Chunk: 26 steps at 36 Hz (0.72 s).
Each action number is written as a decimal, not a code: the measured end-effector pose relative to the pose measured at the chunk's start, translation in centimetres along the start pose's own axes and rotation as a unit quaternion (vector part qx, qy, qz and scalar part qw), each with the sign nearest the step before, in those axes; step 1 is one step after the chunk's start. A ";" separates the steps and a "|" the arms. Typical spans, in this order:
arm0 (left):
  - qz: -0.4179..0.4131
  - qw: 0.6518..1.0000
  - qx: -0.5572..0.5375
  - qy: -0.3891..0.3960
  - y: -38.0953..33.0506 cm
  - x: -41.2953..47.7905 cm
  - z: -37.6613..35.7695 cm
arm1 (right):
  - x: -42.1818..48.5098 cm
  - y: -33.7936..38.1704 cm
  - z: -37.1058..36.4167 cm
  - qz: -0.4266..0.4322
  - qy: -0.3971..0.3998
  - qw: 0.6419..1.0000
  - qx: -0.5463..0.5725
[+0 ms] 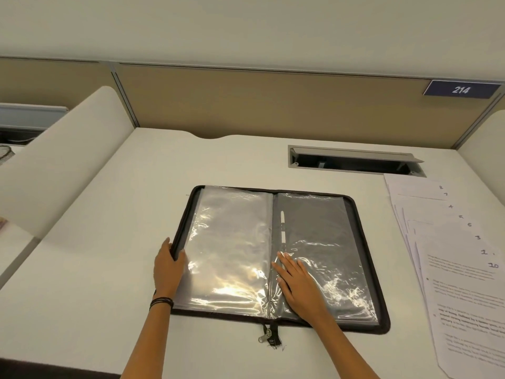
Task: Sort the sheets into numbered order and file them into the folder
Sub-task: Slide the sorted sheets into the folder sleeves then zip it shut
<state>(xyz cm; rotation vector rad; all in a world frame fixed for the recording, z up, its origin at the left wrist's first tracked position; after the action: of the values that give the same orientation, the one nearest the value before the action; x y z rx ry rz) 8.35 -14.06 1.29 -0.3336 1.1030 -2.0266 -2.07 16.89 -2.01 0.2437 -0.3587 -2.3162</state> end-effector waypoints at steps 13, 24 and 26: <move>0.120 0.977 -0.160 0.076 -0.6 2.8 2.9 | -0.1 0.0 0.2 -0.003 -0.008 1.000 0.003; 0.065 0.968 -0.196 0.140 -4.6 3.3 6.0 | 0.3 -0.2 0.6 0.020 -0.043 0.994 0.099; 0.036 0.967 -0.197 0.159 -6.3 3.0 6.9 | 0.5 0.0 1.2 -0.002 -0.042 0.987 0.157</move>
<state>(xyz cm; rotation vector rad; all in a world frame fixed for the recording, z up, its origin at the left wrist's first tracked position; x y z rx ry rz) 7.00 -18.45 9.97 -0.1628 1.7001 -1.8265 -2.74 16.73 -0.91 0.3019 -0.7686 -2.2710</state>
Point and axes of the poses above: each hand's wrist, its own x-axis towards the middle knuckle, its own z-axis out of the back of the hand, y = z × x, the point moved 1 cm from there along x, towards the middle knuckle, and after that the axes turned 4 degrees about y, right-handed, at the moved point
